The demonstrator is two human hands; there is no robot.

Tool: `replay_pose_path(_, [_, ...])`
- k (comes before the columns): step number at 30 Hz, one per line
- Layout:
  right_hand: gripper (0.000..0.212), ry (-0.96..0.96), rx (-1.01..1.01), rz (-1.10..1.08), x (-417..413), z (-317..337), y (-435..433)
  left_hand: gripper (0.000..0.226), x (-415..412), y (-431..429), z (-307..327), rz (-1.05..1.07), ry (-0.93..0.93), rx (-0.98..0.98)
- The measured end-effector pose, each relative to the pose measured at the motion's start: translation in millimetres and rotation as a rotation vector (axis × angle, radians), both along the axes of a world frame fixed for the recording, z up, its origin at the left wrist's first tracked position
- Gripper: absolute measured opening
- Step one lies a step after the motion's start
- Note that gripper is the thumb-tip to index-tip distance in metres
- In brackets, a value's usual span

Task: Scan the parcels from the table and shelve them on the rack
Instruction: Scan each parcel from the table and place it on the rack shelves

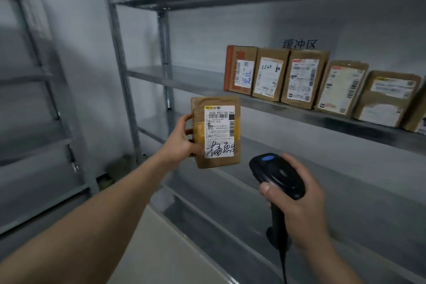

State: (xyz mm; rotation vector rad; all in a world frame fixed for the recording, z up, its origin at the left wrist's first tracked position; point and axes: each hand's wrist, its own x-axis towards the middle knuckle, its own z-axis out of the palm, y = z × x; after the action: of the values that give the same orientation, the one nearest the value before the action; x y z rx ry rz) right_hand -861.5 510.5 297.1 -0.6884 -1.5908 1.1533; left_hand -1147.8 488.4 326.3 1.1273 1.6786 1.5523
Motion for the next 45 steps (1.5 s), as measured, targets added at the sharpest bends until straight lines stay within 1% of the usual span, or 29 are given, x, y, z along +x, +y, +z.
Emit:
replay_pose_path(2, [0.075,0.01,0.011,0.027,-26.5,3.9,3.2,0.112,-31.3,-4.6,6.1,0.033,-0.014,0.019])
replay_pose_path(5, [0.064,0.013,0.034,0.042,-68.6,10.6,11.7,0.11,-82.6,-1.8,16.7,0.044,0.013,0.047])
replay_pose_path(7, [0.063,0.008,0.045,0.048,-98.8,15.0,19.1,0.105,-120.3,7.2,24.3,0.04,0.046,0.061])
replay_pose_path(13, [0.071,0.012,0.032,-0.034,-201.3,21.7,52.9,0.098,-232.7,53.5,60.2,-0.008,0.089,0.101])
replay_pose_path(16, [0.076,0.029,0.031,-0.079,-249.0,28.8,66.8,0.099,-275.0,86.7,76.5,-0.046,0.088,0.106])
replay_pose_path(19, [0.074,0.048,0.029,-0.115,-281.8,31.8,80.4,0.102,-301.5,122.3,87.1,-0.096,0.096,0.102])
replay_pose_path(23, [0.071,0.03,0.026,-0.161,-300.5,34.1,95.8,0.104,-312.6,167.1,95.8,-0.179,0.099,0.098])
replay_pose_path(27, [0.078,0.018,0.016,-0.223,-302.7,35.6,114.4,0.105,-310.2,208.1,104.4,-0.219,0.106,0.108])
replay_pose_path(31, [0.068,0.029,0.024,-0.262,-300.0,36.0,134.4,0.107,-304.9,239.1,110.4,-0.231,0.116,0.104])
replay_pose_path(35, [0.071,0.033,0.008,-0.314,-303.4,33.4,148.9,0.113,-306.0,267.6,112.6,-0.264,0.122,0.08])
replay_pose_path(41, [0.075,-0.022,-0.009,-0.428,-314.6,26.4,163.4,0.117,-310.2,319.1,109.1,-0.401,0.105,0.053])
replay_pose_path(45, [0.074,-0.004,0.002,-0.524,-329.2,25.5,162.0,0.115,-314.7,347.7,106.6,-0.498,0.116,0.067])
